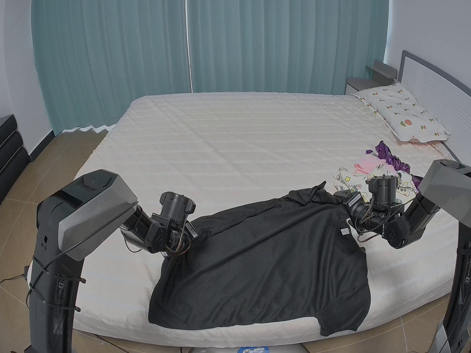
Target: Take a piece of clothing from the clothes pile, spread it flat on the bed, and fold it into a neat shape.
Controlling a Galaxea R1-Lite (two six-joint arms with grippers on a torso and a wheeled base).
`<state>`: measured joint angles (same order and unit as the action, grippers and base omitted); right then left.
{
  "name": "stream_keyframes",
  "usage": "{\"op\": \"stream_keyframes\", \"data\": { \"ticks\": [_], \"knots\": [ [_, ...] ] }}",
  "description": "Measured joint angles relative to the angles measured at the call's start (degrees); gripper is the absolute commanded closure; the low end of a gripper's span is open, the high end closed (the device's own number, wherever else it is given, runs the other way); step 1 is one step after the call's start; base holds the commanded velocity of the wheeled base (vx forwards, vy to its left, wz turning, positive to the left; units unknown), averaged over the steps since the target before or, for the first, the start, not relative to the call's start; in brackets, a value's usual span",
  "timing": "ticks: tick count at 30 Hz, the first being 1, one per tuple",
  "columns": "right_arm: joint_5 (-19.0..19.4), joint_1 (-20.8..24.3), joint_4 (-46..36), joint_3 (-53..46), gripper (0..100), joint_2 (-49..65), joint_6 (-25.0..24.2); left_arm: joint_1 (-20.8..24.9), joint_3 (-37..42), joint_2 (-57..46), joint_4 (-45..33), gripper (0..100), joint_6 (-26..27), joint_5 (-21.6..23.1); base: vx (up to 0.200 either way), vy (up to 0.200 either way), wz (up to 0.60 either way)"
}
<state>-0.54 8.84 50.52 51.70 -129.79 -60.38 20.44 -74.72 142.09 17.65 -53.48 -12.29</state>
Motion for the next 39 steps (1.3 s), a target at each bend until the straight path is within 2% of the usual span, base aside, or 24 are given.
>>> {"op": "stream_keyframes", "data": {
  "ticks": [8, 11, 18, 19, 28, 32, 39],
  "knots": [
    [0.0, 0.1, 0.0, 0.0, 0, -0.2, 0.0, -2.8, -1.1, 0.1, 7.2, 100, -0.4, -0.3, 0.0, 0.0, 0.0],
    [0.0, 0.2, 0.0, 0.0, 0, -0.3, 0.0, -4.9, -1.5, 0.2, 7.2, 100, -0.5, -0.3, 0.0, 0.0, 0.0],
    [0.0, 0.1, 0.0, 0.1, 0, -0.6, 0.0, -5.9, 0.0, -0.1, 7.0, 100, -0.4, 0.0, 0.0, 0.0, 0.0],
    [0.0, 0.1, 0.0, 0.1, 0, -0.7, 0.0, -6.0, 0.1, -0.2, 7.2, 0, -0.4, 0.0, 0.0, 0.0, 0.0],
    [0.0, 0.1, 0.0, 0.1, 0, -0.9, 0.0, -7.3, -1.1, -0.4, 7.9, 0, -0.6, 0.3, 0.0, 0.0, 0.0],
    [0.0, 0.2, 0.0, 0.1, 0, -0.9, 0.0, -8.4, -2.2, -0.5, 7.9, 0, -3.2, 0.7, 0.0, 0.0, 0.0],
    [0.0, 0.1, 0.0, 0.0, 0, -0.9, 0.0, -9.3, -2.2, -3.0, 4.9, 0, -8.2, 7.6, 0.0, 0.0, 0.0]
  ]
}}
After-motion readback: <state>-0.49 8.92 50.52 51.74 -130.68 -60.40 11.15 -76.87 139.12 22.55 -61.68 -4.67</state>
